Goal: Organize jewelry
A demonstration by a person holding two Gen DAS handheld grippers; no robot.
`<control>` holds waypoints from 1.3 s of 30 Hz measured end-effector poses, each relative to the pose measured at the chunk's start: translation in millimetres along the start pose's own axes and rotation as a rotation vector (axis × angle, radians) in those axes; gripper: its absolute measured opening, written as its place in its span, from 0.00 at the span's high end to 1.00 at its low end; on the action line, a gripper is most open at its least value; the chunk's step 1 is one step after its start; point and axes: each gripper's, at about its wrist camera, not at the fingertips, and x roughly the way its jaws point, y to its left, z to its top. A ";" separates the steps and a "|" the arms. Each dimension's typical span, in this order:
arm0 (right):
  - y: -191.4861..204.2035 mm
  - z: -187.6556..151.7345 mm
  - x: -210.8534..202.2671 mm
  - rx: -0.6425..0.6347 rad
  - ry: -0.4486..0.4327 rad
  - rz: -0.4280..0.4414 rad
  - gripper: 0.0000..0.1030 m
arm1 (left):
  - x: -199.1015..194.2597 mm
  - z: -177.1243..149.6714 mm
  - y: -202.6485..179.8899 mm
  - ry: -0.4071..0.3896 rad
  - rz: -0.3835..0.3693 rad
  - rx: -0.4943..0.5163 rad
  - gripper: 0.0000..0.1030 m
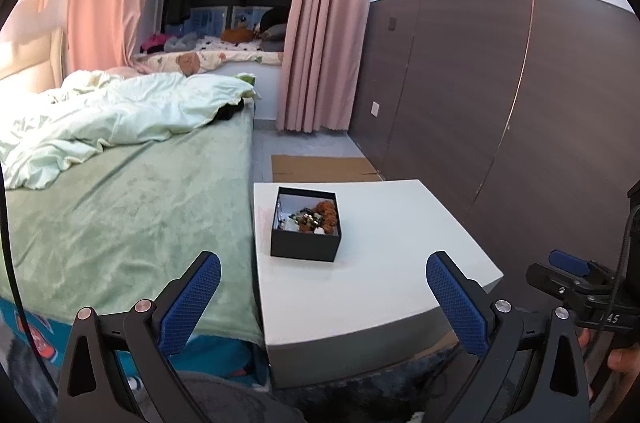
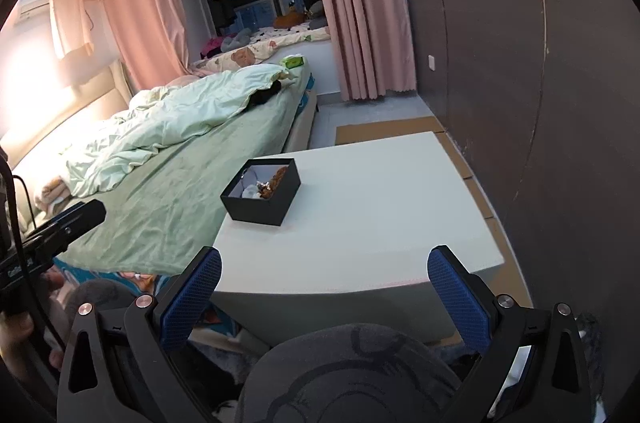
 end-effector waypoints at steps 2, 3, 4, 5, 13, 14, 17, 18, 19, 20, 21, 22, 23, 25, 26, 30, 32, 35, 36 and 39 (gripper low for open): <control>0.3 -0.1 2.4 0.003 0.004 0.005 0.00 | 2.7 -2.0 1.3 -0.001 0.005 0.009 0.00; 1.1 -0.3 3.0 0.002 0.005 0.005 0.00 | 2.5 -1.8 1.1 0.002 -0.002 0.003 0.00; 2.2 -0.4 3.2 0.000 0.005 0.005 0.00 | 3.7 -3.5 2.9 0.006 -0.010 -0.004 0.00; 3.8 -0.4 3.8 -0.004 0.006 0.001 0.00 | 4.4 -4.2 3.8 0.007 -0.011 -0.006 0.00; 5.4 -1.3 9.7 -0.004 0.019 -0.002 0.00 | 9.7 -7.6 5.9 0.002 0.004 0.003 0.00; 4.7 -1.7 10.7 0.000 0.023 -0.002 0.00 | 9.6 -8.2 5.7 -0.005 0.005 0.006 0.00; 4.2 -1.8 11.9 0.004 0.023 -0.008 0.00 | 9.9 -10.3 7.6 -0.016 0.000 0.004 0.00; 4.1 -2.2 11.6 0.005 0.022 -0.011 0.00 | 10.2 -10.8 8.7 -0.015 -0.006 -0.001 0.00; 3.5 -2.6 11.9 0.007 0.022 -0.010 0.00 | 11.1 -11.2 10.9 -0.012 -0.008 -0.010 0.00; 2.6 -3.2 12.6 0.013 0.024 -0.004 0.00 | 11.7 -11.4 12.3 -0.012 -0.006 -0.017 0.00; 1.8 -3.7 13.2 0.019 0.029 0.003 0.00 | 10.9 -11.2 12.6 -0.014 -0.006 -0.022 0.00; 0.6 -4.0 14.3 0.027 0.033 0.006 0.00 | 11.0 -11.3 13.8 -0.015 -0.013 -0.026 0.00; -0.2 -4.3 15.1 0.034 0.035 0.008 0.00 | 10.2 -11.7 13.7 -0.017 -0.018 -0.027 0.00; 0.4 -5.0 14.8 0.035 0.035 0.009 0.00 | 8.7 -12.1 14.0 -0.026 -0.019 -0.025 0.00; 0.4 -5.1 15.0 0.033 0.035 0.005 0.00 | 7.7 -12.4 13.8 -0.030 -0.016 -0.023 0.00; 2.5 -4.7 15.4 0.016 0.033 -0.010 0.00 | 7.1 -12.9 12.5 -0.034 -0.016 -0.019 0.00; 2.8 -4.3 15.3 0.015 0.033 -0.012 0.00 | 7.0 -13.0 12.8 -0.035 -0.018 -0.023 0.00; 3.3 -4.3 15.3 0.013 0.034 -0.012 0.00 | 7.1 -12.6 13.3 -0.035 -0.011 -0.017 0.00; 3.8 -4.1 15.1 0.011 0.034 -0.013 0.00 | 7.1 -12.8 12.8 -0.036 -0.008 -0.015 0.00; 3.8 -3.9 15.0 0.014 0.034 -0.012 0.00 | 6.9 -13.3 11.3 -0.036 -0.007 -0.016 0.00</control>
